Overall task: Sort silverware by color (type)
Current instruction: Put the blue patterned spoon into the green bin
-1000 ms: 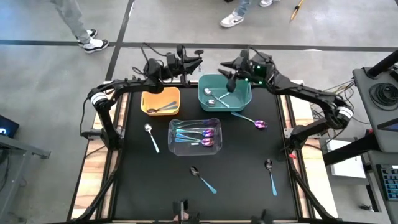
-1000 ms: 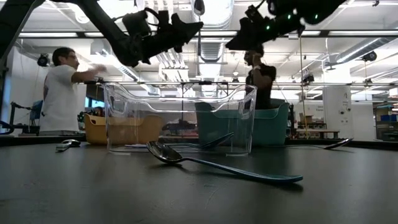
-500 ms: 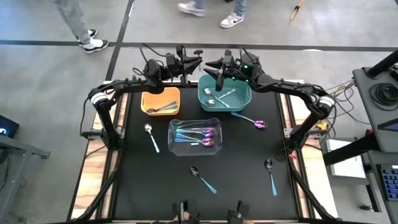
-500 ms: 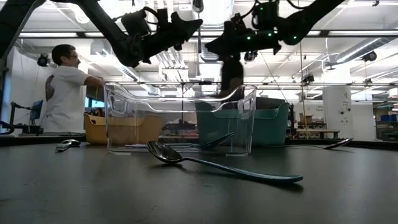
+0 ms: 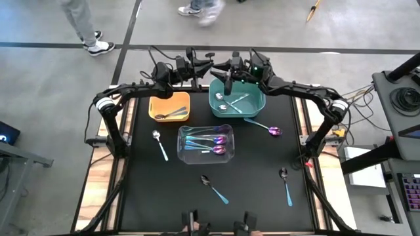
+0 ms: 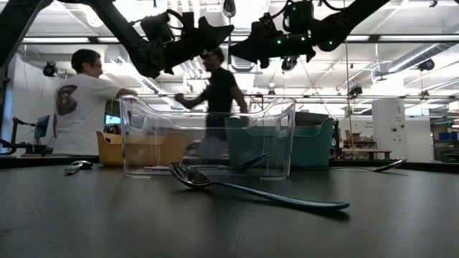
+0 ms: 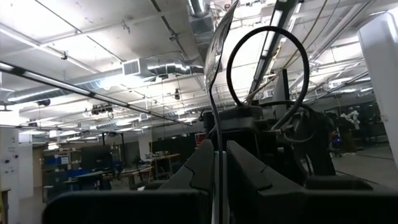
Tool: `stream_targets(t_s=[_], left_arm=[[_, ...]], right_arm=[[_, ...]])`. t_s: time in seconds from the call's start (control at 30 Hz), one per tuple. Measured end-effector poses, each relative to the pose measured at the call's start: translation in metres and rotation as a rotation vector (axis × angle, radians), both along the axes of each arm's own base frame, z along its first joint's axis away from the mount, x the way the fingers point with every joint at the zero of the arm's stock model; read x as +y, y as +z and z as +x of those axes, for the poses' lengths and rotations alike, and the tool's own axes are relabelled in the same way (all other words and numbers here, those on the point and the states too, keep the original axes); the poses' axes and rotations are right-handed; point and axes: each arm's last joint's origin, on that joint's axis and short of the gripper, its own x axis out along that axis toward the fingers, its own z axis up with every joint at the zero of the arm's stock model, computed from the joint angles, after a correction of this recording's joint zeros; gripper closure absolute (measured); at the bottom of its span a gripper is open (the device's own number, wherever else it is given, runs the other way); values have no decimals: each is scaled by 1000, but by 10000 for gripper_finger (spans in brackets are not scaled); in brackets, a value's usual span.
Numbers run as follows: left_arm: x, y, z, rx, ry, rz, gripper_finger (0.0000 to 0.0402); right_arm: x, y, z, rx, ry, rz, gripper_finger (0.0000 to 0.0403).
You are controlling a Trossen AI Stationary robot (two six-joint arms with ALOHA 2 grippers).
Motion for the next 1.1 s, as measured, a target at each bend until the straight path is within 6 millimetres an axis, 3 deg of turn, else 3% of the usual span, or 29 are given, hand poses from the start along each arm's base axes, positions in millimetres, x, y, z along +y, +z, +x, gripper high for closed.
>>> stream_targets(t_s=[0.4, 0.5, 0.67, 1.1], left_arm=[[-5, 0, 4, -9, 1, -10, 394], [-3, 0, 3, -7, 3, -17, 394], [-2, -1, 3, -1, 3, -24, 382], [4, -5, 0, 70, -41, -54, 335]], right_arm=[[-5, 2, 19, -8, 14, -28, 271], [-5, 2, 18, -3, 12, -27, 298], [-5, 1, 19, 14, 13, -56, 376], [-6, 2, 20, 85, 4, -37, 378]])
